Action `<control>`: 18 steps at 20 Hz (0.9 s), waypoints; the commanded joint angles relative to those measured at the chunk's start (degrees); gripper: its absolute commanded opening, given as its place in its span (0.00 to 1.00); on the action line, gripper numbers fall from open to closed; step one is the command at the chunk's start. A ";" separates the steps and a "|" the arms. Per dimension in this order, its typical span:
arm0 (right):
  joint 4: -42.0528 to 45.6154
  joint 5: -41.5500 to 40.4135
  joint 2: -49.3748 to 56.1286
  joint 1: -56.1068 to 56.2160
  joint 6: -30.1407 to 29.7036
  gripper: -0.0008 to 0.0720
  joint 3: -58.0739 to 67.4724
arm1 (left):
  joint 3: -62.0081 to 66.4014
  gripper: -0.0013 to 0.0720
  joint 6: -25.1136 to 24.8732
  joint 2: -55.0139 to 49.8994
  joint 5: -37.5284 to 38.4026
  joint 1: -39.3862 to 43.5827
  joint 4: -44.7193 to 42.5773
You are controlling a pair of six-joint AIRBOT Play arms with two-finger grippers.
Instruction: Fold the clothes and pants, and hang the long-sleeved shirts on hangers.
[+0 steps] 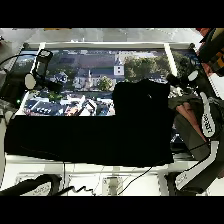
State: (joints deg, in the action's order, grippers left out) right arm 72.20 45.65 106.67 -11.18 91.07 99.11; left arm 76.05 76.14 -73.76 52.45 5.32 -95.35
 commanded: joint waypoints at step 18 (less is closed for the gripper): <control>-4.37 -8.02 -4.02 55.21 -9.84 0.04 15.10 | 0.00 0.96 3.89 27.67 -5.60 -4.94 -5.31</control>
State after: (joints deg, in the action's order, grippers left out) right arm 67.79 39.83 101.10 36.88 81.41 114.74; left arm 76.07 79.20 -48.75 46.06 2.33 -99.79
